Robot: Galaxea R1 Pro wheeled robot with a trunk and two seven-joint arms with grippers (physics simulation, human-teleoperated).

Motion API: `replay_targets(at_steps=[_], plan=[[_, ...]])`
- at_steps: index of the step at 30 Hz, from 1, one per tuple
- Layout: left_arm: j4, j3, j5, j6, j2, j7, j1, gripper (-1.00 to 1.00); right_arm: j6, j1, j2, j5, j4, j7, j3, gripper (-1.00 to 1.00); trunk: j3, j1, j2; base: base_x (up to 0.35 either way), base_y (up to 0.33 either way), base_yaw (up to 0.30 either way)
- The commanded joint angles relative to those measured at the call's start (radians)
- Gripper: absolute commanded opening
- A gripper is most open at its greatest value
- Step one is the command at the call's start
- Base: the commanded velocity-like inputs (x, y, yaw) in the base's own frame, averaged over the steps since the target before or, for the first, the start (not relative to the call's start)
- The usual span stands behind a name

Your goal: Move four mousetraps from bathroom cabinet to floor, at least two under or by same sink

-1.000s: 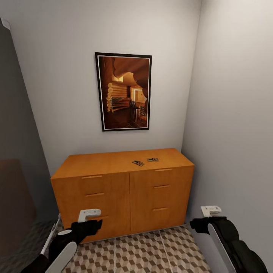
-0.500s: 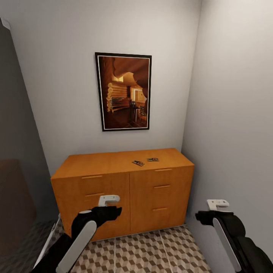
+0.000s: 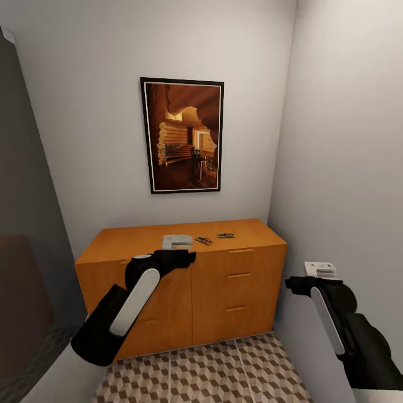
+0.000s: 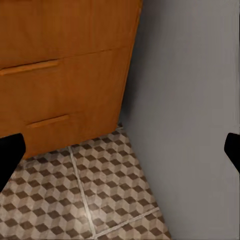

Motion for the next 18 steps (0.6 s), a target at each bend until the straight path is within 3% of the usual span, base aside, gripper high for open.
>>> replay_targets(at_steps=[1,4,7,12,18], plan=[[0.000,-0.001,0.002,0.004,-0.004,0.011,-0.027,1.00,0.003,-0.014,0.001,-0.011,0.000,-0.009,0.001,1.00,-0.002,0.000,-0.001,0.000,0.000,0.000],[0.002,-0.001,-0.040,0.010,-0.011,0.011,-0.103,1.00,0.003,-0.053,0.007,-0.011,0.002,-0.010,0.001,1.00,-0.002,0.000,-0.001,0.000,0.000,0.000],[0.003,0.000,-0.075,0.013,-0.013,0.011,-0.135,1.00,0.003,-0.077,0.010,-0.011,0.002,-0.010,0.001,1.00,-0.002,0.000,-0.001,0.000,0.000,0.000],[0.003,0.004,-0.120,0.017,-0.012,0.011,-0.158,1.00,0.003,-0.117,0.012,-0.014,0.003,-0.010,0.003,1.00,-0.002,0.000,-0.001,0.000,0.000,0.000],[0.004,0.020,-0.140,0.027,-0.012,0.011,-0.167,1.00,0.003,-0.144,0.015,-0.015,0.002,-0.010,0.006,1.00,-0.002,0.000,-0.001,0.015,0.000,0.000]])
